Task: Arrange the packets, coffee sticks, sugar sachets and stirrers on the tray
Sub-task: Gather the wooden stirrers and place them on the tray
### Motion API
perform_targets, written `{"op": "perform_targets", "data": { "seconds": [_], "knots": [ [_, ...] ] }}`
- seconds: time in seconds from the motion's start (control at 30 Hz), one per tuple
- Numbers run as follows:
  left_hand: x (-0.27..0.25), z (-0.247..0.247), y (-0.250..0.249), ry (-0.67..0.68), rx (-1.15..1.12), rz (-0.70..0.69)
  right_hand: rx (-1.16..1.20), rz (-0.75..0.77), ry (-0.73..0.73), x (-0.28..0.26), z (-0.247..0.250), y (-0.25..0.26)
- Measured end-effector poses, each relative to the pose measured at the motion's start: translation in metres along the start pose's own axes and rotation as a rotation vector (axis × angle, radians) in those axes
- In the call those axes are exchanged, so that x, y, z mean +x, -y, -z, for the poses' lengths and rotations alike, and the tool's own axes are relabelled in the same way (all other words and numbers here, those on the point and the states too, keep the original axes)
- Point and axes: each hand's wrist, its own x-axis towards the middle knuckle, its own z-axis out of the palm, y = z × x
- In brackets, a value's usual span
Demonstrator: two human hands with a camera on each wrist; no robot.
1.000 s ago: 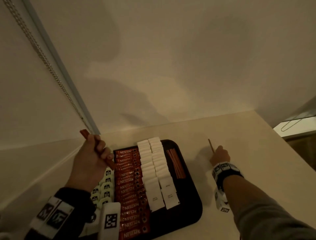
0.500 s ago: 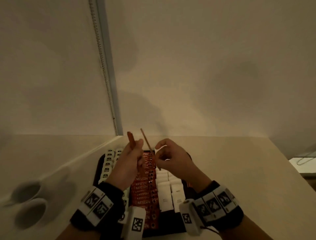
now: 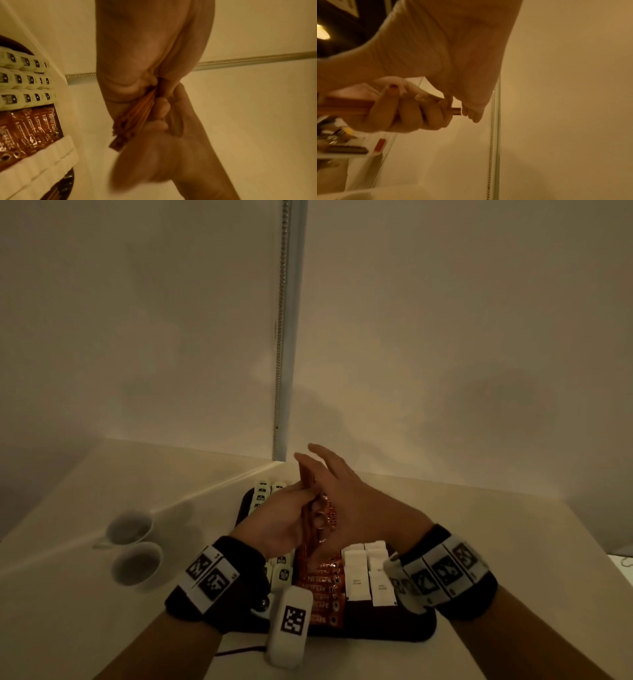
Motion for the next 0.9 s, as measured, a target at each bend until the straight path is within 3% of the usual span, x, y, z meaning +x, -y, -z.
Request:
{"op": "perform_targets", "data": {
  "seconds": [0.13, 0.27, 0.6, 0.7, 0.8, 0.9],
  "knots": [
    [-0.011, -0.001, -0.005, 0.047, 0.044, 0.029, -0.094, 0.024, 0.122, 0.002, 0.001, 0.007],
    [-0.017, -0.001, -0.007, 0.037, 0.019, 0.022, -0.098, 0.083, 0.028, 0.002, -0.001, 0.014],
    [-0.028, -0.009, -0.008, 0.042, 0.006, -0.047, -0.066, 0.099, -0.031, -0.002, -0.001, 0.023],
    [-0.028, -0.007, -0.007, 0.069, -0.007, -0.040, 0.338, 0.018, -0.044, -0.004, 0.003, 0.016],
    [-0.028, -0.010, -0.007, 0.122, 0.010, -0.021, 0.775, -0.223, -0.197, -0.002, 0.006, 0.017],
    [-0.028, -0.020, -0.006, 0.107, 0.063, -0.047, 1.111, -0.388, -0.197, 0.001, 0.003, 0.027]
  ]
}}
